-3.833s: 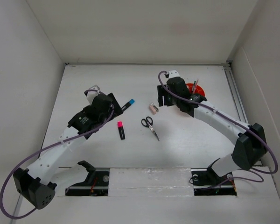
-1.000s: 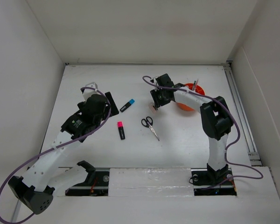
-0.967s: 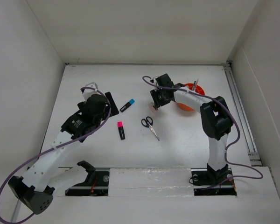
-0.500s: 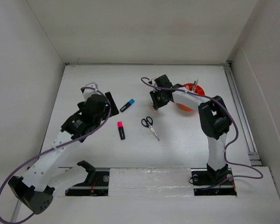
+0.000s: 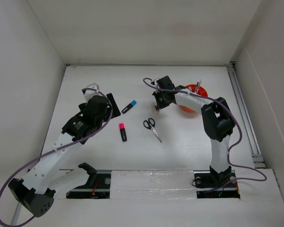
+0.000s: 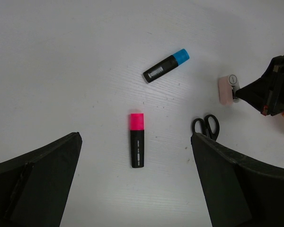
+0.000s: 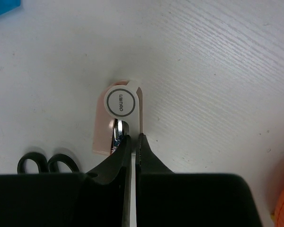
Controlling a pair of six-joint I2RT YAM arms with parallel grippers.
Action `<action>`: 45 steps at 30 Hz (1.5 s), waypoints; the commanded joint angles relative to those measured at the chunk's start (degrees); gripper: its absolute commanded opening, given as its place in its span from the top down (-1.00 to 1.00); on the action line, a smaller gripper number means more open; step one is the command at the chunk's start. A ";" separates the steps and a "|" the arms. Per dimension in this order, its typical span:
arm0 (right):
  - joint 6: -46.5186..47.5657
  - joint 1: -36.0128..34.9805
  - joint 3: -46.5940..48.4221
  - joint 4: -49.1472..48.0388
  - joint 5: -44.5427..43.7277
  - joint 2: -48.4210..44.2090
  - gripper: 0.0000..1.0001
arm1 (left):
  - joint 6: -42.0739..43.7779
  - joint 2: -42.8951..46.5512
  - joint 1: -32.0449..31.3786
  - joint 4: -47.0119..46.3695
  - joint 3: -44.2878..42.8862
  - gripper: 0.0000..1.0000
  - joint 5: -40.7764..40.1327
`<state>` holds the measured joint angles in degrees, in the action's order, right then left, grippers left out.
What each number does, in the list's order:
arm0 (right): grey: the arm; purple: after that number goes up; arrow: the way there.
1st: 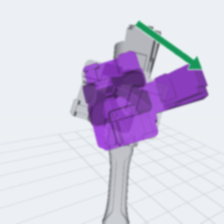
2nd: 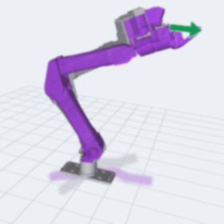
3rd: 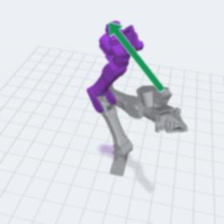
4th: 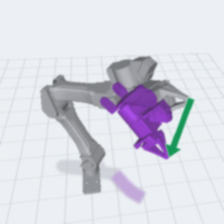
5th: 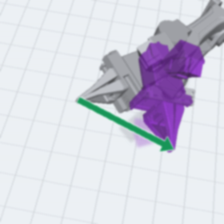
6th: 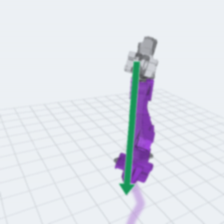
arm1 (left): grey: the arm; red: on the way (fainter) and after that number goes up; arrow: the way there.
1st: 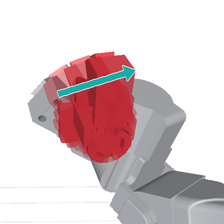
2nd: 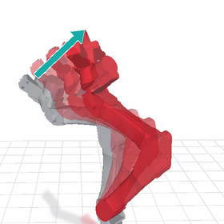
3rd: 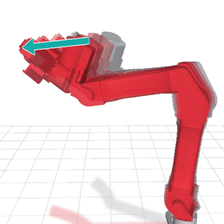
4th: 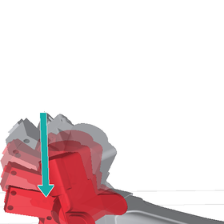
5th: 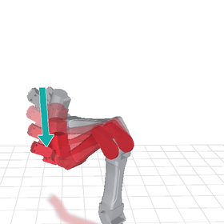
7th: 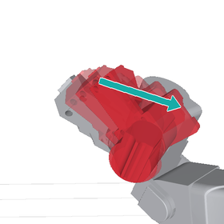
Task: Sort the stationery into containers
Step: Pick up the stapler from the center of the board, then place the stapler in the storage box.
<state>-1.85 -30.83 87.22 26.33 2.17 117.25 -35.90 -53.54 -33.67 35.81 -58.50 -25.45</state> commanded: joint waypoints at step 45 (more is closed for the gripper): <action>-25.22 33.91 -25.96 -6.90 -15.97 -46.59 1.00 | 1.27 3.35 0.01 -1.54 0.93 -1.00 0.58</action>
<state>-25.45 2.98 61.17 23.51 -11.29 70.65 -35.38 -51.44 -33.67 35.62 -58.06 -24.86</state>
